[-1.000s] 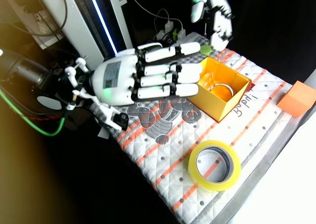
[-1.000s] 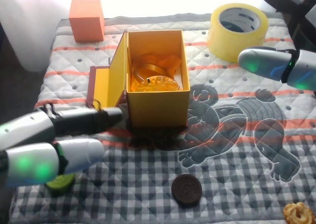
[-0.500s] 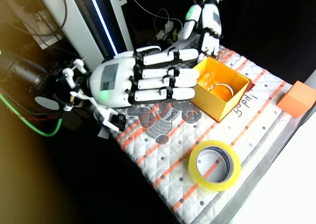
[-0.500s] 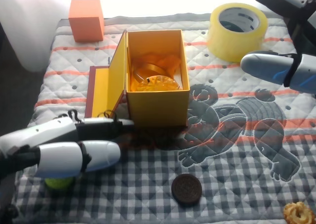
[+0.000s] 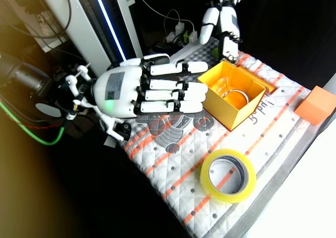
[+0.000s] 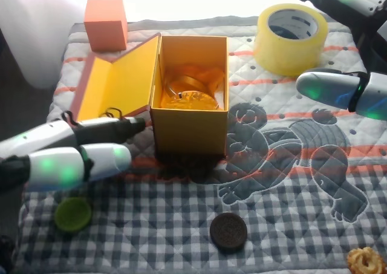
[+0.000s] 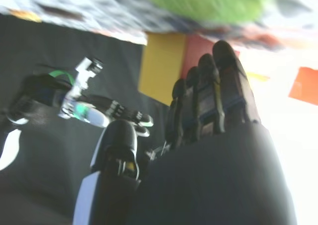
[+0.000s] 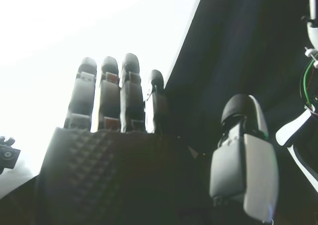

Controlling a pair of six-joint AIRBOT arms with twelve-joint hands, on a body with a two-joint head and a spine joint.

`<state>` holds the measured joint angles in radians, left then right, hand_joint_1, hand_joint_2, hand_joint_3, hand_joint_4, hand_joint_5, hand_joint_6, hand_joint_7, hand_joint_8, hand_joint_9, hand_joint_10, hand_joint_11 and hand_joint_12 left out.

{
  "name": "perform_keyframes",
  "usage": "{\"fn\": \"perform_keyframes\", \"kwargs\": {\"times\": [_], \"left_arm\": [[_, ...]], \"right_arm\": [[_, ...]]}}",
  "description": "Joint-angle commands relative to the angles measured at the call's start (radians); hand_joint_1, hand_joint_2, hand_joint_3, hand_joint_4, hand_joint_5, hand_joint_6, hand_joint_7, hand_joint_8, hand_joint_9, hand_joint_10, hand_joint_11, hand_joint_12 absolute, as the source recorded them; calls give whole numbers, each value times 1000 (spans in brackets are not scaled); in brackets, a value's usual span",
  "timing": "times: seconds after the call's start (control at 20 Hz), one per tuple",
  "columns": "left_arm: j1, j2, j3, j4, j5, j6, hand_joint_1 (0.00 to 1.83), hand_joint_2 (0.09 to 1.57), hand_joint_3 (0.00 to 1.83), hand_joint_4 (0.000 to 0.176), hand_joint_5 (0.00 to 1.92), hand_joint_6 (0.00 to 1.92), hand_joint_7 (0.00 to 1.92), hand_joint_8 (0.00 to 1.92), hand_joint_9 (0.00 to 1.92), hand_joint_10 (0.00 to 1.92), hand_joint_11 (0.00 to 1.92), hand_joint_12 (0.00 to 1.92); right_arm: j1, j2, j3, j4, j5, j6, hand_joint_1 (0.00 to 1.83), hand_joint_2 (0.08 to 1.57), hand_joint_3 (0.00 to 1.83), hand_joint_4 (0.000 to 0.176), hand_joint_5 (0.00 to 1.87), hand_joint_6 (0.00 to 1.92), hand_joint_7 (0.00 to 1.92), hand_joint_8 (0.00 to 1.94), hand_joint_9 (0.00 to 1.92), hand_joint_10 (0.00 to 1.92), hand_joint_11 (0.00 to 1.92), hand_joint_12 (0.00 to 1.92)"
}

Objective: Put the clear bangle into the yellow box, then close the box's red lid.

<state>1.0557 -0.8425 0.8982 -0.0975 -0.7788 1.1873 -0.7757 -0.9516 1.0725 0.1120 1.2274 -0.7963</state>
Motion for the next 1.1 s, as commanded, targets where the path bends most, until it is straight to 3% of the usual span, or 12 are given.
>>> {"fn": "perform_keyframes", "kwargs": {"times": [0.0, 0.15, 0.3, 0.4, 0.55, 0.6, 0.8, 0.9, 0.95, 1.05], "left_arm": [[-2, 11, -1, -30, -142, -6, 13, 1411, 0, 0, 220, 1, 223, 2, 235, 5, 111, 418], [33, 30, -3, -94, -214, -6, 5, 1412, 0, 0, 217, 3, 215, 2, 246, 3, 89, 533], [37, 31, 0, -145, -297, -6, 53, 1417, 0, 0, 183, 0, 185, 0, 205, 0, 20, 494], [8, 16, 11, -151, -334, -6, 6, 1429, 6, 0, 207, 0, 222, 0, 269, 6, 113, 463], [-25, -4, 26, -133, -330, -6, 0, 1423, 2, 0, 201, 0, 221, 0, 264, 2, 106, 457], [-55, -13, 31, -96, -310, -6, 14, 1427, 1, 0, 194, 1, 228, 1, 250, 0, 53, 510], [-170, -52, 33, 77, -180, -9, 0, 1408, 4, 0, 189, 0, 241, 0, 251, 0, 5, 557], [-201, -89, 43, 227, -90, -107, 0, 1413, 0, 0, 99, 0, 126, 0, 157, 0, 5, 458], [-212, -106, 51, 294, -50, -154, 0, 1404, 0, 0, 155, 5, 168, 4, 189, 4, 34, 478], [-226, -116, 56, 342, 4, -162, 0, 1391, 0, 0, 116, 0, 124, 0, 148, 0, 6, 469]], "right_arm": [[5, 6, -2, 10, 126, 8, 163, 1129, 8, 115, 151, 3, 280, 6, 156, 12, 48, 22], [0, 7, -5, 19, 127, 8, 157, 1141, 9, 99, 145, 0, 284, 4, 149, 4, 32, 16], [-6, 10, -8, 24, 127, 8, 160, 1155, 10, 87, 148, 2, 281, 1, 151, 4, 40, 20], [-9, 10, -9, 30, 130, 9, 172, 1168, 10, 93, 155, 3, 282, 1, 152, 3, 35, 19], [-13, 10, -9, 34, 130, 9, 174, 1170, 7, 93, 150, 1, 279, 0, 150, 2, 21, 13], [-15, 10, -9, 37, 130, 9, 163, 1178, 8, 102, 146, 0, 275, 0, 130, 0, 17, 12], [-28, 9, -9, 46, 134, 9, 122, 1191, 7, 104, 142, 0, 279, 1, 134, 1, 13, 11], [-34, 7, -9, 50, 137, 10, 113, 1207, 8, 80, 139, 0, 291, 4, 162, 10, 7, 8], [-36, 8, -9, 50, 137, 11, 113, 1217, 10, 70, 145, 3, 291, 3, 177, 14, 15, 11], [-41, 13, -9, 50, 138, 16, 109, 1225, 11, 72, 142, 1, 291, 2, 174, 10, 12, 10]]}}
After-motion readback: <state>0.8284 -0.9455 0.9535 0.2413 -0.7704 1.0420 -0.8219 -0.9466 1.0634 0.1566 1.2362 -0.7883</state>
